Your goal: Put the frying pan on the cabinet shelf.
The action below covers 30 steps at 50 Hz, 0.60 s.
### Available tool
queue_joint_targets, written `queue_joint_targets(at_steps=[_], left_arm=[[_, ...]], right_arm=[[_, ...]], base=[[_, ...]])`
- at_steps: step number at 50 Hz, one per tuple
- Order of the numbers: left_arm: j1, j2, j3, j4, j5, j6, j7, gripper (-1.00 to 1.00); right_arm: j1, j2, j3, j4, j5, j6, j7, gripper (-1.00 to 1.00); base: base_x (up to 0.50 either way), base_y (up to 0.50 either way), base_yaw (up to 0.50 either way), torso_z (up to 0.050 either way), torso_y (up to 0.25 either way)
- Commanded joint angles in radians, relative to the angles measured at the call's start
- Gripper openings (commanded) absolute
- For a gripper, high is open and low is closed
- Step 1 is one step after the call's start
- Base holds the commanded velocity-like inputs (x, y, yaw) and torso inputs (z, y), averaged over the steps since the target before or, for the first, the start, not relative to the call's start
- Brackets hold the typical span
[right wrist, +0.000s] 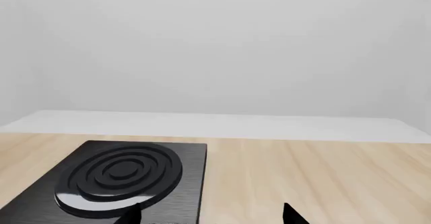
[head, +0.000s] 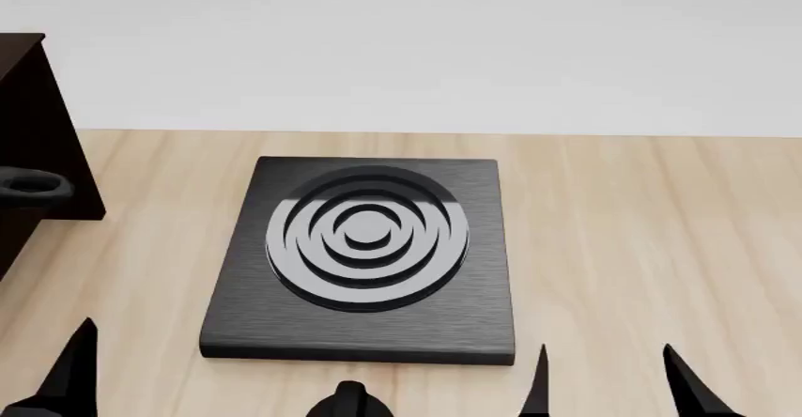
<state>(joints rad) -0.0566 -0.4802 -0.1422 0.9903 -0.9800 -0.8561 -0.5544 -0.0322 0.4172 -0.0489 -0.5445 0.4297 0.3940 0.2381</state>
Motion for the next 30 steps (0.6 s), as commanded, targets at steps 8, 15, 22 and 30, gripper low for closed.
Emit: queue_joint_targets(at_steps=[8,15,22,30], left_arm=[[-0.033,-0.036,0.054,0.035,-0.001,-0.053,-0.063,1.00],[-0.045,-0.052,0.072,0.039,-0.014,-0.055,-0.100,1.00],[-0.030,-0.064,0.107,0.029,0.056,-0.030,-0.099,1.00],[0.022,-0.066,0.188,-0.021,0.206,0.044,-0.052,1.00]], right_arm=[[-0.068,0.021,0.075,-0.024,-0.020,-0.012,0.033,1.00],[-0.092,0.029,0.099,-0.025,-0.017,-0.023,0.037,1.00],[-0.090,0.027,0.087,-0.004,-0.024,-0.035,0.030,1.00],[-0.088,0.006,0.062,0.087,-0.041,-0.081,0.006,1.00]], base=[[0.00,0.00,0.00,0.000,0.000],[0.00,0.00,0.00,0.000,0.000],[0.00,0.00,0.00,0.000,0.000],[0.00,0.00,0.00,0.000,0.000]])
